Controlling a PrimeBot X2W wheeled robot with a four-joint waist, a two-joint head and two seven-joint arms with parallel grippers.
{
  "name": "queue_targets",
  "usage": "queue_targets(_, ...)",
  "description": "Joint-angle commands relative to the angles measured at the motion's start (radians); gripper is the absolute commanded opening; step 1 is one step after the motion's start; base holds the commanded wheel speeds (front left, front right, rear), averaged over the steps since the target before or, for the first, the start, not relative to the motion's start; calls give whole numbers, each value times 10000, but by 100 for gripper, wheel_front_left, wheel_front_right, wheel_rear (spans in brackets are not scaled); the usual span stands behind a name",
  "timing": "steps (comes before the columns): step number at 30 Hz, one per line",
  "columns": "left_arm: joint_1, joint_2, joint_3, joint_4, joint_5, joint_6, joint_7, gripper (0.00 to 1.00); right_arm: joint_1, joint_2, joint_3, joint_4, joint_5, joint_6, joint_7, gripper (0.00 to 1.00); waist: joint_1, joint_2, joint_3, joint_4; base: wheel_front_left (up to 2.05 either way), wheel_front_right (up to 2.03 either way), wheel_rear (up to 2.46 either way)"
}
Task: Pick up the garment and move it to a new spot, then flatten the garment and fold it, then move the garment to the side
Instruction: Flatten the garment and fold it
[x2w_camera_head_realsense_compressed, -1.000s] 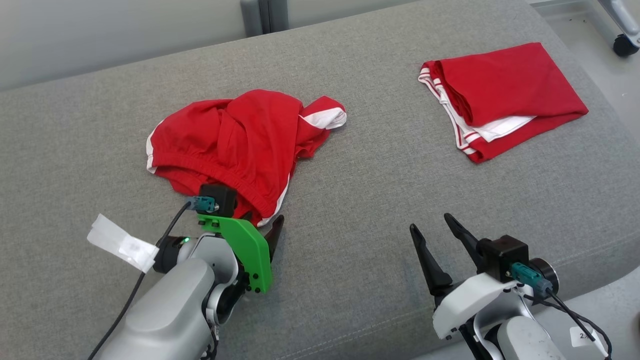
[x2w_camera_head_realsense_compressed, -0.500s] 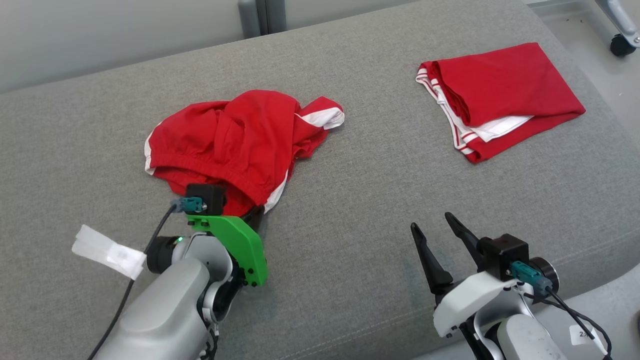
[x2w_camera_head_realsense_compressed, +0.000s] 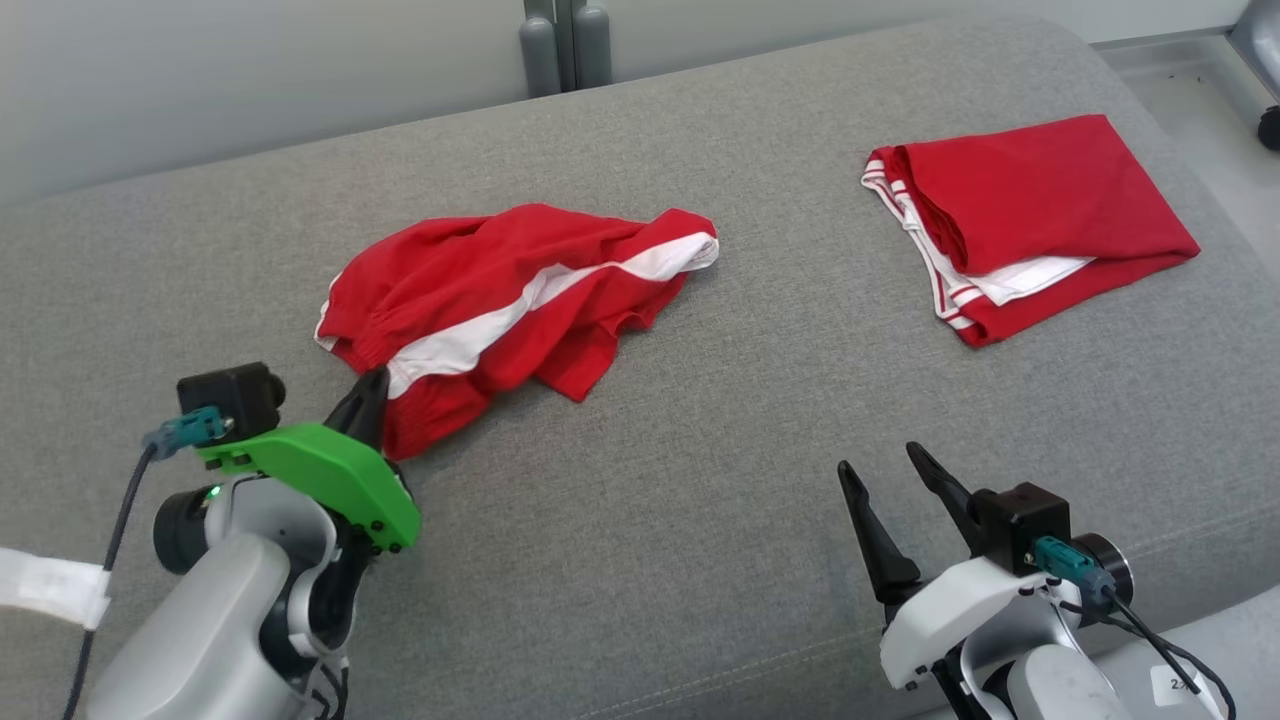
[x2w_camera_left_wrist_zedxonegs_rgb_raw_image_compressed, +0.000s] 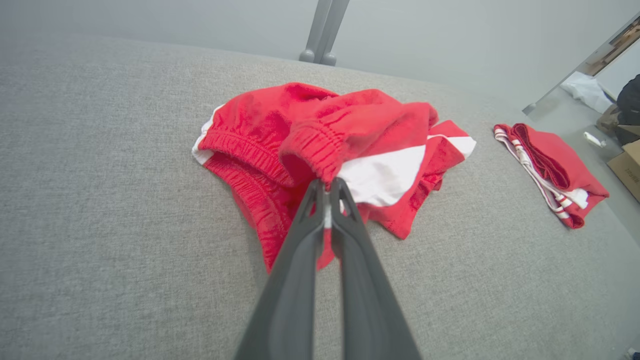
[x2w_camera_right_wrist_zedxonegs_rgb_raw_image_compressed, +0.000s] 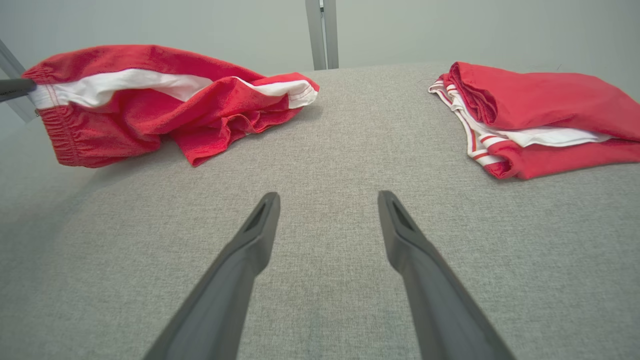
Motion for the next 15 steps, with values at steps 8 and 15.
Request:
queue_targets(8,1468,1122,630,-1509,-359,1160,78,0,260,-4,-79,-195,-188,-2,185,100,0,0,-293,294,0,0,0)
queue_targets(15,2282,1566,482,-1750,-494,1719,692,0,278,-6,10,-295,-238,-2,281,100,0,0,-302,304,0,0,0)
